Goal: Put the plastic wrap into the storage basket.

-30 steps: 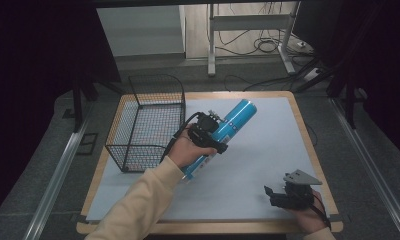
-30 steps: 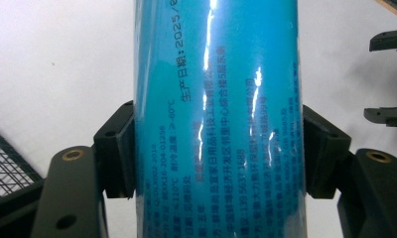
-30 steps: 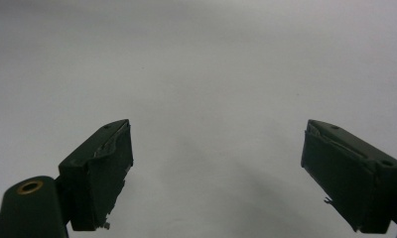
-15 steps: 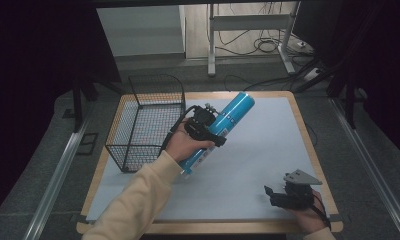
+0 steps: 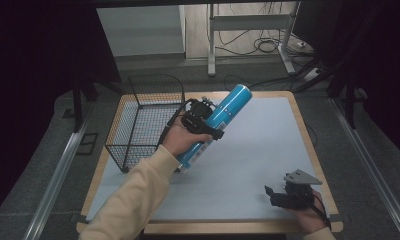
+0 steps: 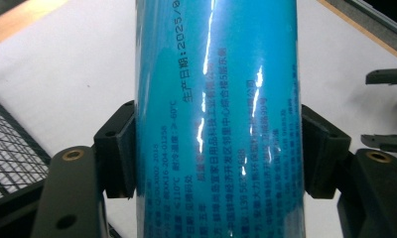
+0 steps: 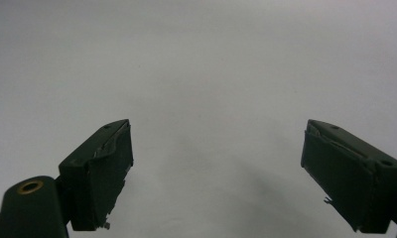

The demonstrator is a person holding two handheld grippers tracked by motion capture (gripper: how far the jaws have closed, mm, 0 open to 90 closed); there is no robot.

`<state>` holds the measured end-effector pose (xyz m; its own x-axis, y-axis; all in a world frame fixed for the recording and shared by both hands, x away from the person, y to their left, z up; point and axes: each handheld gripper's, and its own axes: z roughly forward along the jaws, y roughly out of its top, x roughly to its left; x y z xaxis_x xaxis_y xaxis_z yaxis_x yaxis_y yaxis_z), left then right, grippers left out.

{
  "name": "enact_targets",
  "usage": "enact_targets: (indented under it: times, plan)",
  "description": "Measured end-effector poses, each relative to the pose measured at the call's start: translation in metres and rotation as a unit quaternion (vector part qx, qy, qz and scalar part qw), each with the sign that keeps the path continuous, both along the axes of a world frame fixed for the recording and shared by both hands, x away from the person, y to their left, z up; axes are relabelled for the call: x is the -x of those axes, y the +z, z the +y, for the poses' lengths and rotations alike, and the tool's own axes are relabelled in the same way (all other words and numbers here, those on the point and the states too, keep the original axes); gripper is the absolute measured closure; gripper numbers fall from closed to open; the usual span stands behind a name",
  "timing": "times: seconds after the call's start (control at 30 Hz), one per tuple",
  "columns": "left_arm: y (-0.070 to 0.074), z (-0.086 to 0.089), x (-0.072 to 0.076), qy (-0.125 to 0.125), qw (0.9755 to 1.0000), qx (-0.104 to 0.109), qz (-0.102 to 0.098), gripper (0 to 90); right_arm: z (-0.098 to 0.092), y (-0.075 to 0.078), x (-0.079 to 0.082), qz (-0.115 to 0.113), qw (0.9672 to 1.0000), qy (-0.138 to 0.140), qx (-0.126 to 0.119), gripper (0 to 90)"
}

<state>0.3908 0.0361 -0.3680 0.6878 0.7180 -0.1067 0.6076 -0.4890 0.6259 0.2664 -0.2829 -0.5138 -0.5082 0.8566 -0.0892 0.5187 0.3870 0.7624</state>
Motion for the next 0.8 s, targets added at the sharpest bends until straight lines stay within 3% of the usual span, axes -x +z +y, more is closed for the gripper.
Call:
enact_targets:
  times: [0.33, 0.4, 0.8]
  plan:
    - [0.016, 0.013, -0.020, 0.025, 0.9996, 0.002, -0.012, 31.7, -0.001, -0.001, -0.001, 0.001, 1.0000, -0.002, 0.001, 13.2]
    - [0.019, 0.015, -0.023, 0.030, 0.9994, 0.012, -0.012, 31.7, -0.001, -0.001, -0.001, 0.002, 1.0000, -0.003, 0.001, 13.2]
    - [0.036, 0.015, -0.030, 0.029, 0.9993, 0.008, -0.024, 31.7, -0.001, -0.001, -0.001, 0.001, 1.0000, -0.003, 0.002, 13.2]
